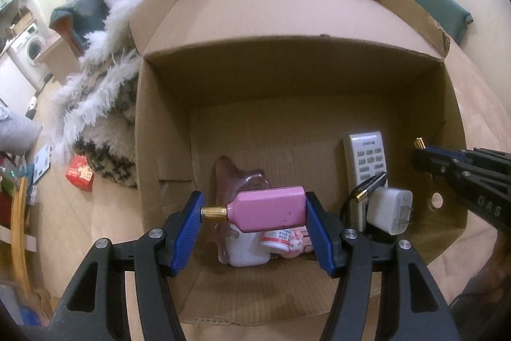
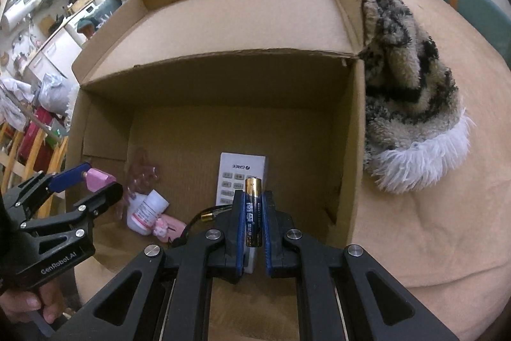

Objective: Organize rigid objects
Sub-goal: 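Lower the pink bottle and gold-tipped battery into the box and open both tools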

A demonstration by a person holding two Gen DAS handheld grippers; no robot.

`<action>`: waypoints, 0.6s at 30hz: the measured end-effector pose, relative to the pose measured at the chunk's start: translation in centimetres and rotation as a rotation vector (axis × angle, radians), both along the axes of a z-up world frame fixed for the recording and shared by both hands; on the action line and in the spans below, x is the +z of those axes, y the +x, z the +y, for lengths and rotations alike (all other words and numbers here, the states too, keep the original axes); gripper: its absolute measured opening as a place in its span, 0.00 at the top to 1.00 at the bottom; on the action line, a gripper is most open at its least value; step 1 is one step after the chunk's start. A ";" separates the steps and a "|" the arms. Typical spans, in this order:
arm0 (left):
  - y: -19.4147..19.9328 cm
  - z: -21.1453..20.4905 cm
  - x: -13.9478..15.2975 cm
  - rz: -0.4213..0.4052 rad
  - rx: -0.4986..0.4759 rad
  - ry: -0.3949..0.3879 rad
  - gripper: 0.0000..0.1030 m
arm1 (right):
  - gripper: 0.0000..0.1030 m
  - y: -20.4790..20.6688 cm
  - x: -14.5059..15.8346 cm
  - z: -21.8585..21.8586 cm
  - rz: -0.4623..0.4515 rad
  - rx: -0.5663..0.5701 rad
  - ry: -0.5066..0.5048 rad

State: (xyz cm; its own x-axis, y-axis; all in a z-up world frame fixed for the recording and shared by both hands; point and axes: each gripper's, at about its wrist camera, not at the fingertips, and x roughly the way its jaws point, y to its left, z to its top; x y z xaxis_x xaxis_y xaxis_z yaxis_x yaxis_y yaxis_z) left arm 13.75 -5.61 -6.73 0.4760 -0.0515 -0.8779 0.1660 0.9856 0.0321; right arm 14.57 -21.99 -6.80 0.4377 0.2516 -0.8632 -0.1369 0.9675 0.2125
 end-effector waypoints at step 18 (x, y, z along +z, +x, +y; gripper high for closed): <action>0.3 0.2 -0.9 0.032 0.002 0.012 0.43 | 0.90 -0.2 -0.6 0.5 0.032 0.016 -0.027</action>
